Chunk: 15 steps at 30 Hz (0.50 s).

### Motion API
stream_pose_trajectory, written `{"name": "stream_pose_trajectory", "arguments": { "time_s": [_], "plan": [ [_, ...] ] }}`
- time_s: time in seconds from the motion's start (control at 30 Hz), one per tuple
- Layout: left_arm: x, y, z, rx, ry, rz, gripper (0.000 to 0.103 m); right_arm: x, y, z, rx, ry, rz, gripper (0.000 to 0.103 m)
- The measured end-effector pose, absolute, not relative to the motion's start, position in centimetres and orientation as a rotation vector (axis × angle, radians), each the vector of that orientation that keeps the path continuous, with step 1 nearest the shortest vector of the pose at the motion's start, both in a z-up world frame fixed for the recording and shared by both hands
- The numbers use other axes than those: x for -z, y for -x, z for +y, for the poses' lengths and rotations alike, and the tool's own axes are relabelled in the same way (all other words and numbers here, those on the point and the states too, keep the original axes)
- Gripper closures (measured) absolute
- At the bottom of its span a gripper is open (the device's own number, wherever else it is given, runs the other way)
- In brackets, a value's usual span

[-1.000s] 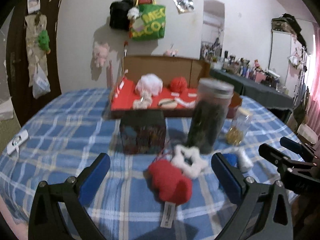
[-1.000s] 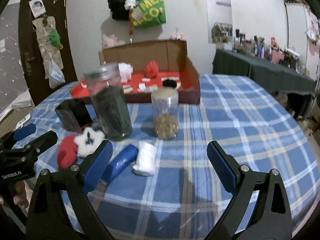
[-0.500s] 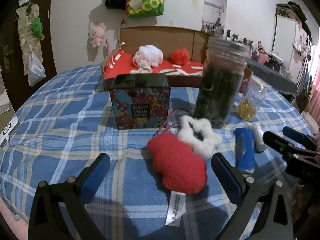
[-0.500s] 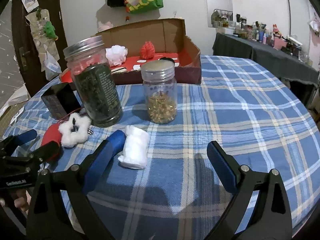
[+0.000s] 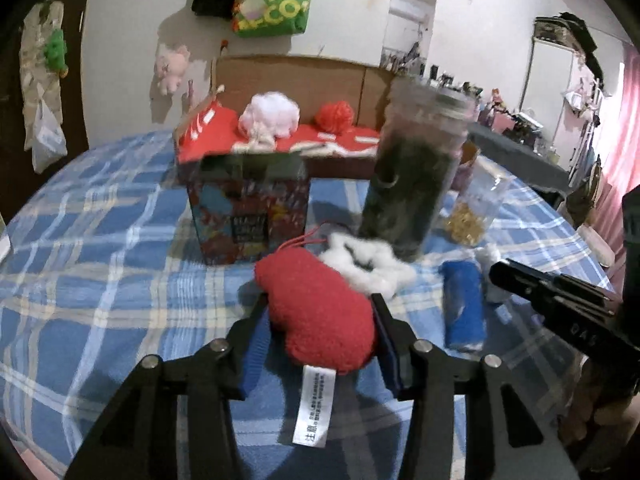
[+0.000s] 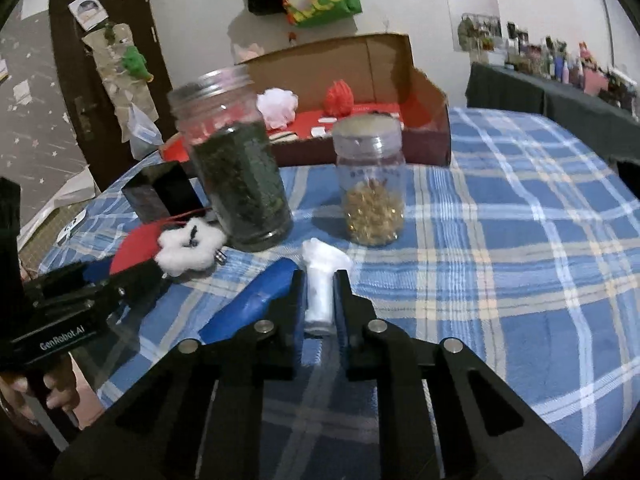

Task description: Organize soft objects

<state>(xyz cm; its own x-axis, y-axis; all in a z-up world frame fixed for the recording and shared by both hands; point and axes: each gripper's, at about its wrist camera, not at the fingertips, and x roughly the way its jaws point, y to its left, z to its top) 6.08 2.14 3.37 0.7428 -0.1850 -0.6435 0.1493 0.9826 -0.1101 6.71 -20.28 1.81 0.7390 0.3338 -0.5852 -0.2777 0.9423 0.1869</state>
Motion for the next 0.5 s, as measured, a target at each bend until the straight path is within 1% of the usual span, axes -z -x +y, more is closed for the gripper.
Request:
{"name": "stream_pose_trajectory", "arguments": {
  "time_s": [0.3, 0.5],
  "plan": [
    [-5.8, -5.0, 0.9, 0.236, 0.016, 0.619, 0.054, -3.5, -5.7, -19.9, -0.379, -0.096, 0.612, 0.090],
    [-5.9, -5.3, 0.4, 0.265, 0.019, 0.622, 0.054, -3.7, -5.5, -19.7, -0.391, -0.093, 0.607, 0.090]
  ]
}}
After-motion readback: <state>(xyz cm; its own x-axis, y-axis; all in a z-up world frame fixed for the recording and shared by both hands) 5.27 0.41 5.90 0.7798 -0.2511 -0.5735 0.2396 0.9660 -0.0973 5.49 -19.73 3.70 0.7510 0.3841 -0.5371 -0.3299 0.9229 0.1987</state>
